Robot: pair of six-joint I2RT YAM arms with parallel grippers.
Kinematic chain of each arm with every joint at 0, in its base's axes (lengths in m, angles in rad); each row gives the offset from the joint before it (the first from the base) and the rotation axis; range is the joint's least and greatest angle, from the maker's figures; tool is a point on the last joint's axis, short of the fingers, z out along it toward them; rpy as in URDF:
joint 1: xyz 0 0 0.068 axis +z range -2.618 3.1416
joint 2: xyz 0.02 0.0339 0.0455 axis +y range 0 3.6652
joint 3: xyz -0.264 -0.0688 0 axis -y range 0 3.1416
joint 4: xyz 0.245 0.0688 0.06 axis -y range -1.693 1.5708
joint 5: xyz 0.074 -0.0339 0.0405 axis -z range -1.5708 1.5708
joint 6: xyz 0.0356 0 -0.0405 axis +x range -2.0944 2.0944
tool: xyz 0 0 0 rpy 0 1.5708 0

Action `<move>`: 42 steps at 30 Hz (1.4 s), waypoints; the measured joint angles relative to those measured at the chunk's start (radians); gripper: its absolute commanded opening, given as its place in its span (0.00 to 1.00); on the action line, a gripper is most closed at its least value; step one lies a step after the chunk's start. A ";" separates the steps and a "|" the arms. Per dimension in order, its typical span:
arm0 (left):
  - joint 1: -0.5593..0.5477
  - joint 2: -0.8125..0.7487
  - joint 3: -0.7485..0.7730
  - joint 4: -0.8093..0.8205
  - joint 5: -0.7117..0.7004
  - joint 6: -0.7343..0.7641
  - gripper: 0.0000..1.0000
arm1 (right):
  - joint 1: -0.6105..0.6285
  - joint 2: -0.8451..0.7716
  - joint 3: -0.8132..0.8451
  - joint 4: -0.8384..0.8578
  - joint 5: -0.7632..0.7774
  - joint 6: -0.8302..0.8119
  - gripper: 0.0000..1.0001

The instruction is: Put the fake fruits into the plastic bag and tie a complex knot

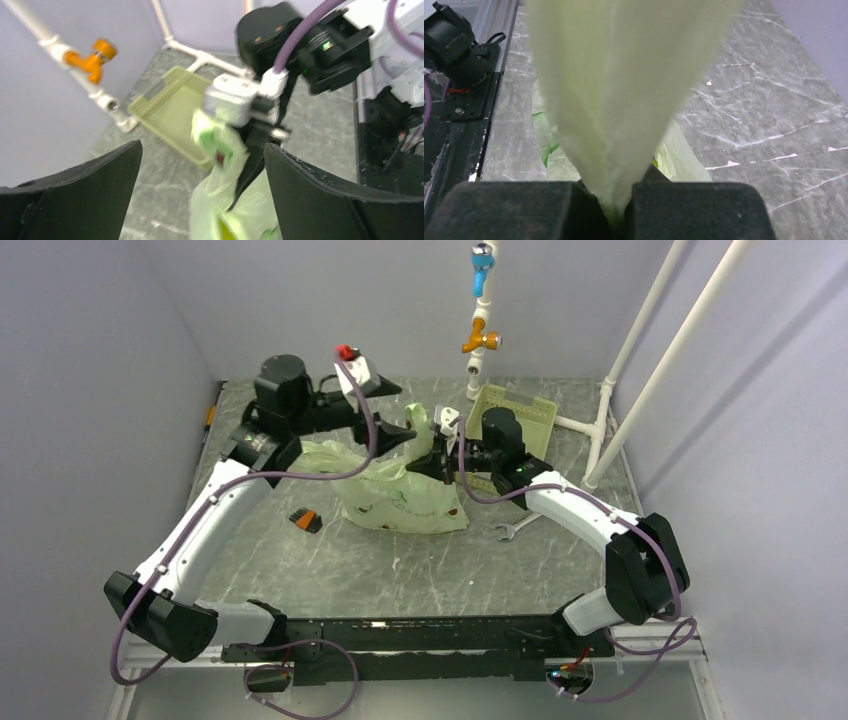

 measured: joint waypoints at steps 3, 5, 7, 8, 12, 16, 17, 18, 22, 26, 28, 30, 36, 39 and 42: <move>0.093 -0.003 0.040 -0.137 0.063 0.130 0.99 | -0.004 0.001 0.000 -0.016 -0.003 0.004 0.00; 0.123 -0.003 0.050 -0.277 0.082 0.287 0.99 | -0.005 0.001 0.000 -0.016 -0.007 0.010 0.00; 0.116 0.009 0.053 -0.418 0.098 0.440 0.99 | -0.005 0.001 0.000 -0.016 -0.008 0.011 0.00; 0.107 0.021 0.056 -0.476 0.098 0.502 0.99 | -0.006 0.001 0.000 -0.016 -0.009 0.011 0.00; 0.071 0.113 0.055 -0.622 0.076 0.684 0.92 | -0.008 0.001 0.000 -0.016 -0.011 0.017 0.00; 0.068 0.158 -0.085 -0.618 0.025 0.779 0.22 | -0.013 0.001 0.000 -0.017 0.006 0.038 0.00; 0.069 0.158 -0.130 -0.614 0.013 0.786 0.10 | -0.016 0.001 0.000 -0.016 0.013 0.050 0.00; 0.070 0.154 -0.186 -0.592 0.002 0.795 0.01 | -0.021 0.001 -0.001 -0.016 0.022 0.071 0.00; 0.063 0.100 -0.420 -0.372 -0.007 0.788 0.00 | -0.029 0.035 -0.011 -0.034 0.066 0.178 0.00; 0.024 0.036 -0.563 -0.189 -0.050 0.764 0.00 | -0.031 0.117 -0.029 -0.042 0.098 0.262 0.00; 0.002 0.047 -0.584 -0.134 -0.071 0.757 0.00 | -0.035 0.161 -0.029 -0.047 0.115 0.293 0.00; -0.016 0.072 -0.588 -0.098 -0.093 0.757 0.00 | -0.040 0.210 -0.027 -0.060 0.129 0.325 0.00; -0.037 0.098 -0.630 -0.053 -0.155 0.798 0.04 | -0.042 0.303 -0.003 -0.099 0.138 0.370 0.00; -0.041 0.103 -0.615 -0.084 -0.160 0.800 0.49 | -0.043 0.305 0.013 -0.124 0.141 0.364 0.00; -0.042 0.103 -0.533 -0.192 -0.151 0.760 0.96 | -0.053 0.305 0.040 -0.145 0.165 0.343 0.00</move>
